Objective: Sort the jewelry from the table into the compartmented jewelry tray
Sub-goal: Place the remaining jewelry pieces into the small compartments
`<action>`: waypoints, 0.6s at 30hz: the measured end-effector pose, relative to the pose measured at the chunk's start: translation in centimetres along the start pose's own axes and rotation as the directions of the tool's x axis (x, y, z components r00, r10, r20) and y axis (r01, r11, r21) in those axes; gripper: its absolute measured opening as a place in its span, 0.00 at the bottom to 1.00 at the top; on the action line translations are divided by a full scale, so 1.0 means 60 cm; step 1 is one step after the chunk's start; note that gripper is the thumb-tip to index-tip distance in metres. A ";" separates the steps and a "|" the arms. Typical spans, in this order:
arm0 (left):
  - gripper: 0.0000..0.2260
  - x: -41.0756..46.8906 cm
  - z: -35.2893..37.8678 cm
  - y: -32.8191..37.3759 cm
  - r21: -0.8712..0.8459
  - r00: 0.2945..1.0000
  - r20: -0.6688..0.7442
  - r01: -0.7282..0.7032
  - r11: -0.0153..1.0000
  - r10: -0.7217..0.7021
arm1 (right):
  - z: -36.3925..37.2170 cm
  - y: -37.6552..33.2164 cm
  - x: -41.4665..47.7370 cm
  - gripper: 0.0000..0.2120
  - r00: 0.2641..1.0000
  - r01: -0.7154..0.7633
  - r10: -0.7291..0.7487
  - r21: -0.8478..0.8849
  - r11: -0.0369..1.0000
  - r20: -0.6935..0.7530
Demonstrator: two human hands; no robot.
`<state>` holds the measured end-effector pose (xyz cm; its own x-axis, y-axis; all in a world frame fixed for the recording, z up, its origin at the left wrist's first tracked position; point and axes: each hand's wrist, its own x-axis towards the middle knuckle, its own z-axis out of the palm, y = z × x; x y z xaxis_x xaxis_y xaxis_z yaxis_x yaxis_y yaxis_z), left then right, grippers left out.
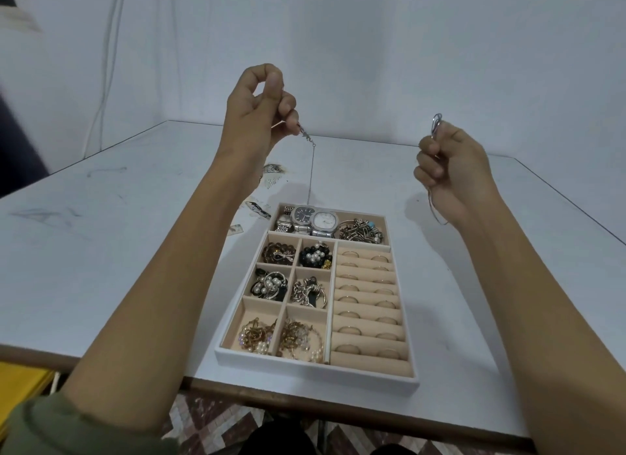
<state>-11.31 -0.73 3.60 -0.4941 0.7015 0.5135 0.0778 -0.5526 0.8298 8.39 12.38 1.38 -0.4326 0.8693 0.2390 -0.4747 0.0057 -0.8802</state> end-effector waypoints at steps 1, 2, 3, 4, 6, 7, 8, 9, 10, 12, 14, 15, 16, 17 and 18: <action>0.06 -0.002 0.000 0.003 -0.030 1.000 -0.003 0.008 1.000 -0.008 | 0.002 -0.005 -0.002 0.16 1.000 0.010 -0.010 0.005 1.000 0.017; 0.06 -0.004 0.000 0.006 -0.058 1.000 -0.006 0.014 0.998 -0.014 | 0.003 -0.008 -0.004 0.16 0.999 0.017 -0.017 0.012 1.000 0.033; 0.06 -0.006 0.000 0.009 -0.082 1.000 -0.008 0.015 0.997 -0.016 | 0.006 -0.011 -0.006 0.16 0.999 0.021 -0.022 0.019 1.000 0.046; 0.06 -0.008 -0.001 0.014 -0.102 1.000 -0.010 0.013 0.995 -0.014 | 0.008 -0.013 -0.008 0.16 0.998 0.025 -0.026 0.024 0.999 0.058; 0.07 -0.013 -0.003 0.025 -0.129 1.000 -0.015 0.001 0.992 -0.003 | 0.017 -0.015 -0.013 0.16 0.996 0.029 -0.031 0.033 0.999 0.080; 0.07 -0.015 -0.004 0.031 -0.139 1.000 -0.014 -0.009 0.990 0.007 | 0.022 -0.015 -0.016 0.17 0.995 0.026 -0.029 0.036 0.999 0.091; 0.08 -0.018 -0.006 0.038 -0.146 1.000 -0.010 -0.020 0.989 0.019 | 0.028 -0.014 -0.020 0.17 0.995 0.019 -0.023 0.038 0.999 0.101; 0.09 -0.022 -0.008 0.044 -0.155 0.999 -0.003 -0.033 0.987 0.033 | 0.035 -0.013 -0.024 0.17 0.994 0.008 -0.012 0.042 0.999 0.112; 0.10 -0.026 -0.009 0.051 -0.166 0.999 0.006 -0.047 0.985 0.048 | 0.042 -0.011 -0.027 0.17 0.992 -0.007 0.001 0.044 0.999 0.125; 0.11 -0.033 -0.011 0.066 -0.194 0.997 0.016 -0.068 0.979 0.073 | 0.054 -0.006 -0.036 0.17 0.987 -0.036 0.029 0.041 0.999 0.158; 0.10 -0.041 -0.010 0.080 -0.220 0.996 0.018 -0.082 0.972 0.088 | 0.065 -0.001 -0.045 0.17 0.978 -0.060 0.051 0.036 0.998 0.202; 0.10 -0.045 -0.010 0.087 -0.232 0.995 0.021 -0.089 0.969 0.096 | 0.069 0.001 -0.050 0.17 0.972 -0.072 0.061 0.038 0.997 0.227; 0.09 -0.048 -0.010 0.092 -0.245 0.994 0.025 -0.096 0.965 0.105 | 0.074 0.002 -0.055 0.16 0.965 -0.083 0.070 0.041 0.996 0.254; 0.09 -0.052 -0.010 0.097 -0.257 0.993 0.028 -0.101 0.961 0.111 | 0.078 0.003 -0.059 0.16 0.957 -0.093 0.076 0.045 0.995 0.281; 0.09 -0.055 -0.011 0.101 -0.265 0.993 0.030 -0.103 0.959 0.115 | 0.083 0.003 -0.063 0.16 0.949 -0.101 0.082 0.049 0.994 0.305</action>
<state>-9.78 -6.71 6.78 -0.4560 0.6467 0.6115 -0.1044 -0.7212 0.6849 6.11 6.63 2.34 -0.6831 0.6746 0.2798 -0.4650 -0.1064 -0.8789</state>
